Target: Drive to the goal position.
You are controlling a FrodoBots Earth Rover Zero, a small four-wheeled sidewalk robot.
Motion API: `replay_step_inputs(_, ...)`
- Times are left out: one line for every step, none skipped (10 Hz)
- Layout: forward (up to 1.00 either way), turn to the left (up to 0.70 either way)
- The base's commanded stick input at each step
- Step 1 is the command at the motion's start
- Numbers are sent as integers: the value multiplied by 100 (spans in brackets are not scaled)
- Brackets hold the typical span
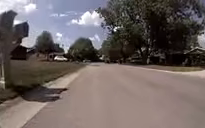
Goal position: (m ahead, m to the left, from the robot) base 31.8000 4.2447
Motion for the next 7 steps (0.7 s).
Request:
replay_step_inputs(100,7)
replay_step_inputs(100,0)
replay_step_inputs(100,0)
replay_step_inputs(100,0)
replay_step_inputs(100,0)
replay_step_inputs(100,0)
replay_step_inputs(100,0)
